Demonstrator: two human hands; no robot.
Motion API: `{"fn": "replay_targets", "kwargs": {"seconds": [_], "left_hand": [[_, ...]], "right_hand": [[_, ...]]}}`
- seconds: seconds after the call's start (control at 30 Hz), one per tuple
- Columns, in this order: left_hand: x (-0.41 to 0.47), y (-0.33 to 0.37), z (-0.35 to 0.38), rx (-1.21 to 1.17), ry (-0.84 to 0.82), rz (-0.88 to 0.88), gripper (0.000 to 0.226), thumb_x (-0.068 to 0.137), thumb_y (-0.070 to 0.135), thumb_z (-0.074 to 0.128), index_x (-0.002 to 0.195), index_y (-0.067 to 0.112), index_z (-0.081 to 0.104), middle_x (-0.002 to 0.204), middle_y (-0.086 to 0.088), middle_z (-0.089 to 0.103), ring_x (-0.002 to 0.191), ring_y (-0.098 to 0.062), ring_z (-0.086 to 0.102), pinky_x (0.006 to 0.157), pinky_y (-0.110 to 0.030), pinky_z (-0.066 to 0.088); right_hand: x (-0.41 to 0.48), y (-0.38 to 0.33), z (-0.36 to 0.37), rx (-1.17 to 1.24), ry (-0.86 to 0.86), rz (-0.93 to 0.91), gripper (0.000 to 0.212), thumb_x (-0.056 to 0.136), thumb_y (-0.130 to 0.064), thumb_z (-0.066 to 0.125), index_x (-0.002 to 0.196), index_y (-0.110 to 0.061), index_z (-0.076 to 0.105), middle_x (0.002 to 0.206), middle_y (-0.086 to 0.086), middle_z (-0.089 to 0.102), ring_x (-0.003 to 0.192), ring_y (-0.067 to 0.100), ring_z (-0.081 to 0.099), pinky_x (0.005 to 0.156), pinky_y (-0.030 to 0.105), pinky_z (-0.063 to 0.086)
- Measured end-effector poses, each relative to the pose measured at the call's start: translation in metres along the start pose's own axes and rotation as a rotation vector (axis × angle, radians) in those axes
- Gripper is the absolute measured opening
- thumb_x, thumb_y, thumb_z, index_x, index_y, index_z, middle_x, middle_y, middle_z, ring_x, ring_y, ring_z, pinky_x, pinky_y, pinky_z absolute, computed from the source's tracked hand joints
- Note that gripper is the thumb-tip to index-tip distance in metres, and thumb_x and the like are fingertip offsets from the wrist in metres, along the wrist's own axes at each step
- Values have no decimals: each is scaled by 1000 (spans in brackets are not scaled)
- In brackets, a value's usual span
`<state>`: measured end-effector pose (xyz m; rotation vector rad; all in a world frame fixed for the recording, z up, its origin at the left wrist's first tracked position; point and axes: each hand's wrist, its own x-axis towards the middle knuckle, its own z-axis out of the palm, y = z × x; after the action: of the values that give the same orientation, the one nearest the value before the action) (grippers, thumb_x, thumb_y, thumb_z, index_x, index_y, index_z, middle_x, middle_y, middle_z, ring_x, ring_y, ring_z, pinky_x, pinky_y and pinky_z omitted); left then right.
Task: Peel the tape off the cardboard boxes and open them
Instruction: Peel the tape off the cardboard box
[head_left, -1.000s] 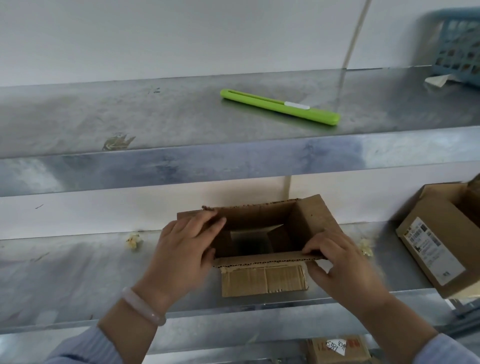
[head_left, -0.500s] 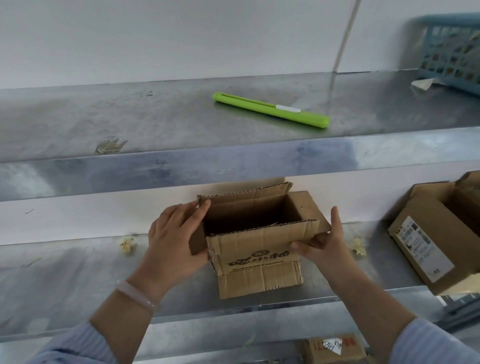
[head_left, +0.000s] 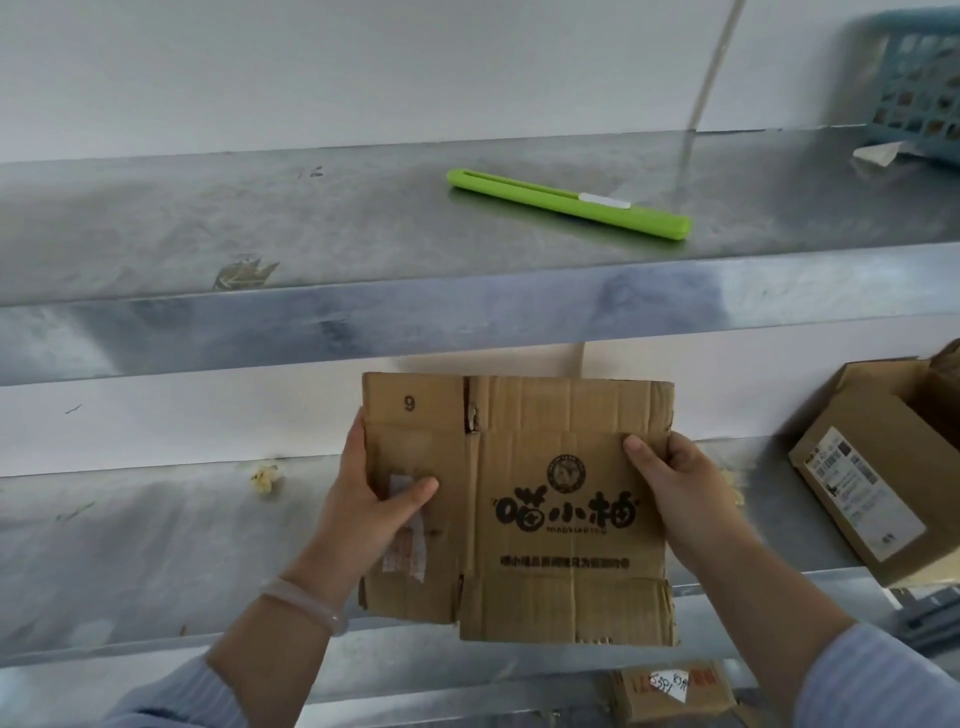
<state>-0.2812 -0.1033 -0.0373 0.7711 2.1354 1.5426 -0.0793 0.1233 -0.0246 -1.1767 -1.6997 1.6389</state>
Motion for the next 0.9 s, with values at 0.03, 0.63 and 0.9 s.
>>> {"fn": "replay_targets", "kwargs": {"seconds": [0.03,0.63,0.9], "left_hand": [[-1,-4,2,17,21,-20,87,74,30,80,141,45,26,121,19,57,110,-6,58,91,-39,52],[0,-75,59,1099,-59,24,44,95,41,49,139,44,41,158,-7,19,141,-31,23,114,-45,24],[-3,-93,71,1147,-305,190,70,91,73,17,151,36,23,158,-8,22,146,-30,19,116,-56,16]], "right_hand": [[5,5,0,-54,8,20,22,90,-40,65,103,-22,65,92,1,73,89,23,69,82,48,58],[39,76,29,-978,-140,-95,68,96,-37,56,153,-39,18,161,-4,12,144,25,22,117,44,25],[25,104,48,-1367,-366,-367,76,83,-76,1,150,-46,-14,161,4,-21,148,23,-22,119,42,-14]]}}
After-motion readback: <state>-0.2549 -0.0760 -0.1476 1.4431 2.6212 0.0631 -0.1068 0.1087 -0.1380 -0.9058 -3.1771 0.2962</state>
